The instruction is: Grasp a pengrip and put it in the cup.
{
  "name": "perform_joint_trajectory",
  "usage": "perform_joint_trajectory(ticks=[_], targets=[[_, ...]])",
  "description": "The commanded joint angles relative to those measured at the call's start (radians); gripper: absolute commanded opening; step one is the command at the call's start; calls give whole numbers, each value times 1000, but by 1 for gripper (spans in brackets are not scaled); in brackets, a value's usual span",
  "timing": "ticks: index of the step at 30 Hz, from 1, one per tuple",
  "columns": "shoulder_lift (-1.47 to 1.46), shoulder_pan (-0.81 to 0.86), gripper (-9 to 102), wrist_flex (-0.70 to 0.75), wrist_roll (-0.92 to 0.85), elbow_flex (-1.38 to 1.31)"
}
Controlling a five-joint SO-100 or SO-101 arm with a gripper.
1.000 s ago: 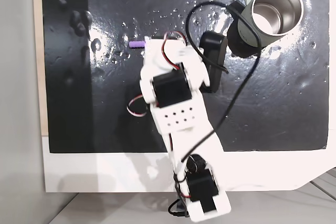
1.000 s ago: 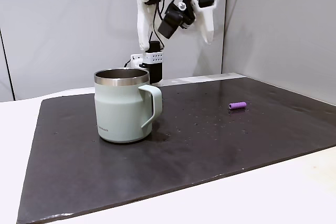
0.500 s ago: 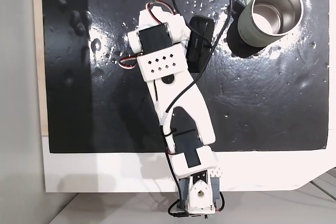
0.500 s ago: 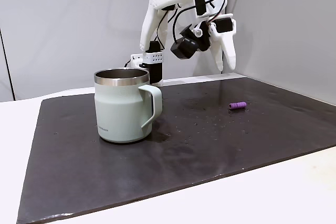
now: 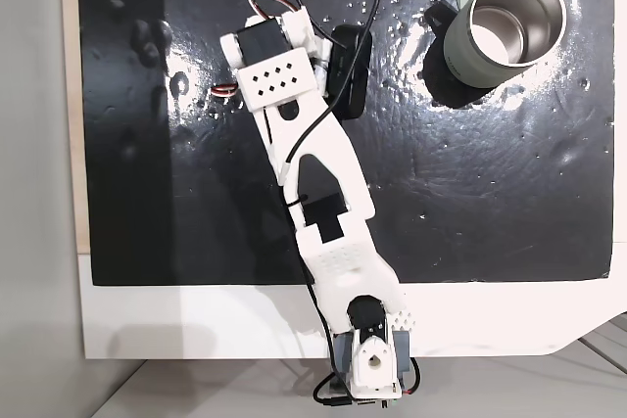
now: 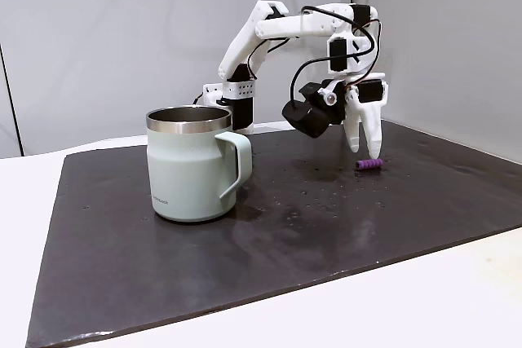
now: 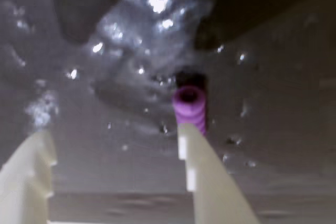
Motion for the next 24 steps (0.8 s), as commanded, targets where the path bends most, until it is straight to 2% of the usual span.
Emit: perform_joint_trajectory(ticks=[1,14,18,24], targets=[[-15,-34,23,2,15,-78],[-149,-104,20,6,5,-141],[-176,-107,15,5,-5,-170],[-184,-106,0,8,-26,-172]])
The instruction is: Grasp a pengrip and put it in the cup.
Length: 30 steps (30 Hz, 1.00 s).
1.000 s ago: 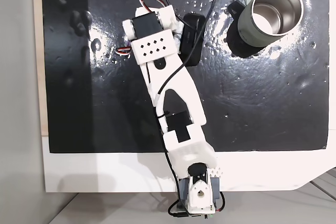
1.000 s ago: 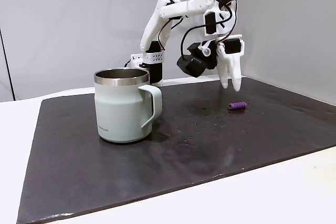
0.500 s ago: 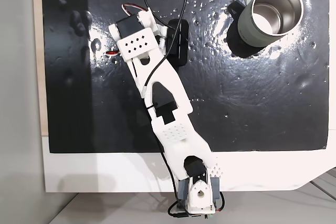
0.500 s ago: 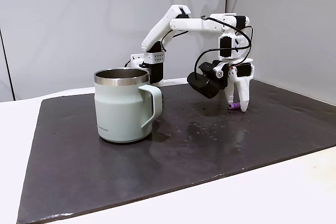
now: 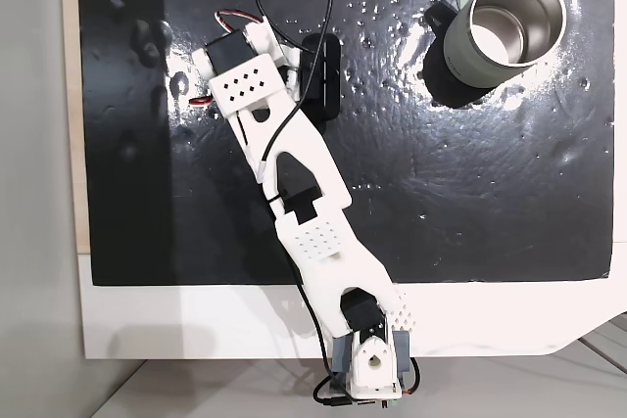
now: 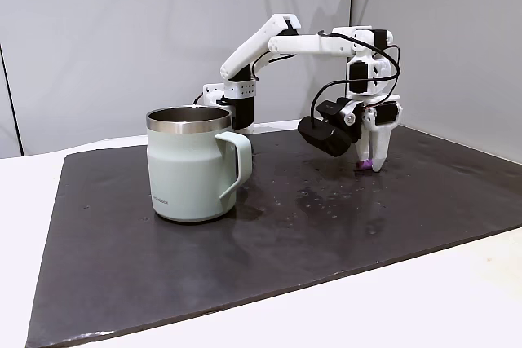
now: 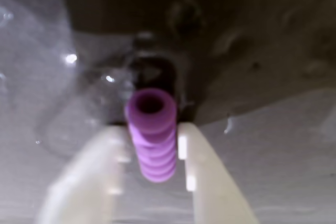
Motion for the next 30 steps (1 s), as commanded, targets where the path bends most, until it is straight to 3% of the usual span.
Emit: perform_joint_trajectory(ticks=[1,6,20,30], targets=[[5,-11,0,8,-20,-32],[95,9,0,14,-21,18],[715,35,0,20,-103,117],[847,272,0,135,-118,233]])
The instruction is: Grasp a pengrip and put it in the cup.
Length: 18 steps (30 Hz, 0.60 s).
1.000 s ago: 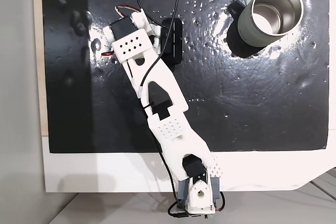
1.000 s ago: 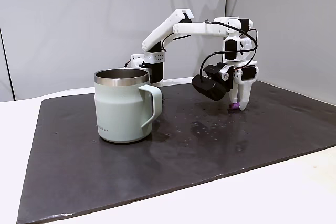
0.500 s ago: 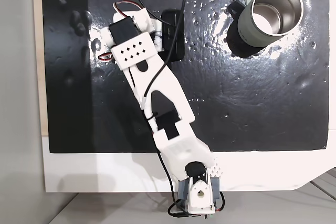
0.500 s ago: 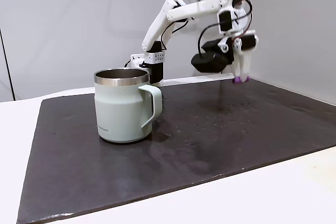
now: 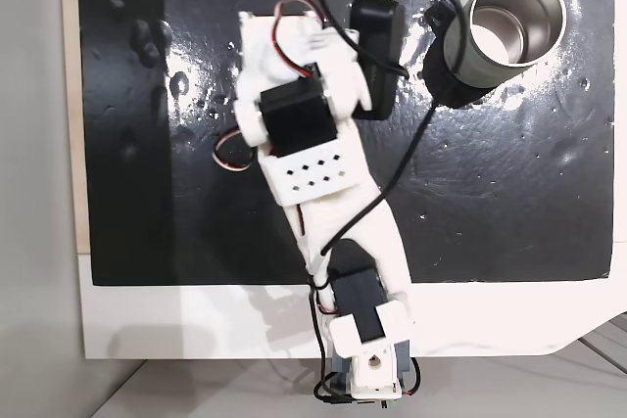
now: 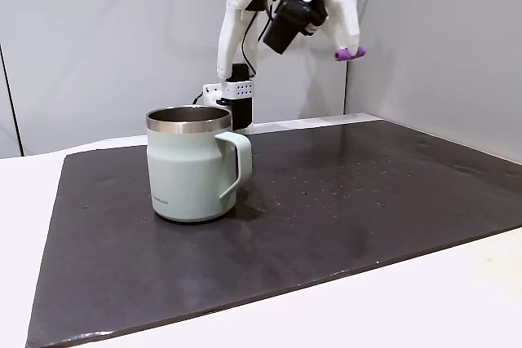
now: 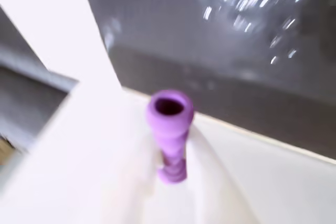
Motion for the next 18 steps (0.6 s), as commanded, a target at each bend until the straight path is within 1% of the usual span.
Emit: perform_joint_trajectory(ticks=[1,6,12,16,18], targets=[[95,140,0,55,-18,15],[98,341,0,74,-72,-9],[26,541,0,75,-106,-130],[-37,618,0,75,-106,-179],[-84,635,0,75,-115,-255]])
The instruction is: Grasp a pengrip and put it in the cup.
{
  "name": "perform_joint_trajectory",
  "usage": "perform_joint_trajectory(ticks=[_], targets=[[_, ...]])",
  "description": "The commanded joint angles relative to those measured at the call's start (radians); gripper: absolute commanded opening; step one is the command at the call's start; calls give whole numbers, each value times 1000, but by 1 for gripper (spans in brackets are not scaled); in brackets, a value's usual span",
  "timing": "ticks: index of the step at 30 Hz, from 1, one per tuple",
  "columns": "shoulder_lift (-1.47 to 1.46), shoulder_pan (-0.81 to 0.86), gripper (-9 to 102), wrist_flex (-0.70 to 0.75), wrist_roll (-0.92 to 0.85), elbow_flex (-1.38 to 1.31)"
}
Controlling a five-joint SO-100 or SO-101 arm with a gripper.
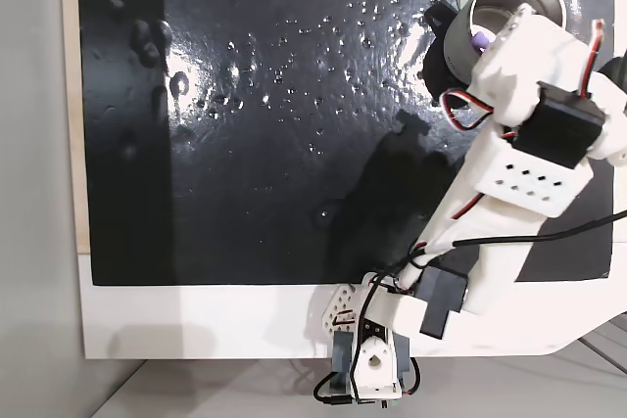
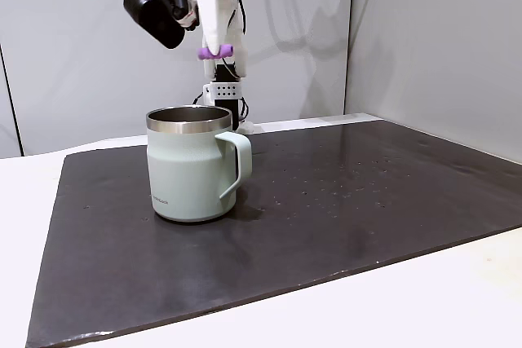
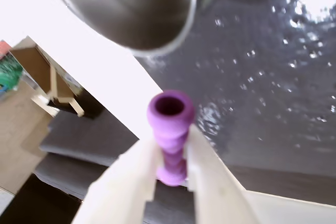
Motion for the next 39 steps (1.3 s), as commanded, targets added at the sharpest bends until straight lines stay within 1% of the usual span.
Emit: perform_joint_trajectory(ticks=[1,4,7,13,14,16,17,18,24,39], targets=[[-55,35,0,5,-25,-173],[-160,60,0,-2,-26,-314],[-222,60,0,-14,-32,-400],[-225,46,0,-2,-34,-405],[-227,49,2,-5,-37,-407],[-229,54,21,-2,-31,-407],[-227,54,28,2,-26,-407],[-221,52,31,2,-21,-402],[-176,46,30,3,-8,-333],[-179,77,28,5,-17,-330]])
